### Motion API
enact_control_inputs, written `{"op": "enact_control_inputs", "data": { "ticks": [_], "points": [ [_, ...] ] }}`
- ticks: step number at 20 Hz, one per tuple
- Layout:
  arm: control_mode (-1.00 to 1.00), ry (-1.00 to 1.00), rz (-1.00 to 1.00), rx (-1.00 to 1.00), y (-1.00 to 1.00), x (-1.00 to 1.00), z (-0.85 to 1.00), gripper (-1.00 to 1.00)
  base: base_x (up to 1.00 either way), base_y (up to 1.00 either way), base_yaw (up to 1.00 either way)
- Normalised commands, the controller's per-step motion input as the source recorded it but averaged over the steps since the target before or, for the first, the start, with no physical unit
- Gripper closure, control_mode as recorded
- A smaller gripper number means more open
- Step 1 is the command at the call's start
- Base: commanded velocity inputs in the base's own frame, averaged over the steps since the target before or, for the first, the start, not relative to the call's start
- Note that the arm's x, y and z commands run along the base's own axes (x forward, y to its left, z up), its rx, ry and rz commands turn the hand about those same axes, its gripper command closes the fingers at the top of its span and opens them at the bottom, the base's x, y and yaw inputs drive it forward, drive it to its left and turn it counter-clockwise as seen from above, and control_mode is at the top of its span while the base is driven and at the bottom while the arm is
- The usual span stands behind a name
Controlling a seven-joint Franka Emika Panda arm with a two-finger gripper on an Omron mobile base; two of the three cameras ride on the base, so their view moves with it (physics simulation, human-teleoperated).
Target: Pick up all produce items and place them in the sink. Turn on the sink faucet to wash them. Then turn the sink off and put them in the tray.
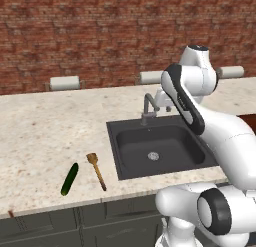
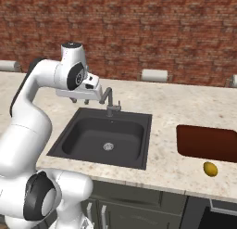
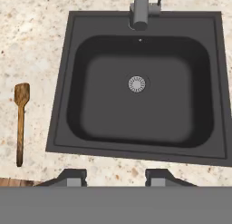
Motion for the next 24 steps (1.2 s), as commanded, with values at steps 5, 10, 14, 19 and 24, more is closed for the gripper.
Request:
{"op": "enact_control_inputs", "data": {
  "ticks": [5, 10, 14, 19, 24],
  "points": [
    [-1.0, 0.0, 0.0, 0.0, 0.0, -0.23, 0.0, -1.0, 0.0, 0.0, 0.0],
    [-1.0, -0.01, 0.01, 0.01, 0.46, -0.81, -0.26, -1.0, 0.0, 0.0, 0.0],
    [-1.0, 0.03, 0.02, 0.01, 0.82, -0.74, -0.34, -1.0, 0.0, 0.0, 0.0],
    [-1.0, 0.1, 0.0, 0.0, 1.0, -0.45, -0.02, -1.0, 0.0, 0.0, 0.0],
    [-1.0, 0.2, 0.0, -0.01, 1.0, -0.22, 0.0, -1.0, 0.0, 0.0, 0.0]
  ]
}}
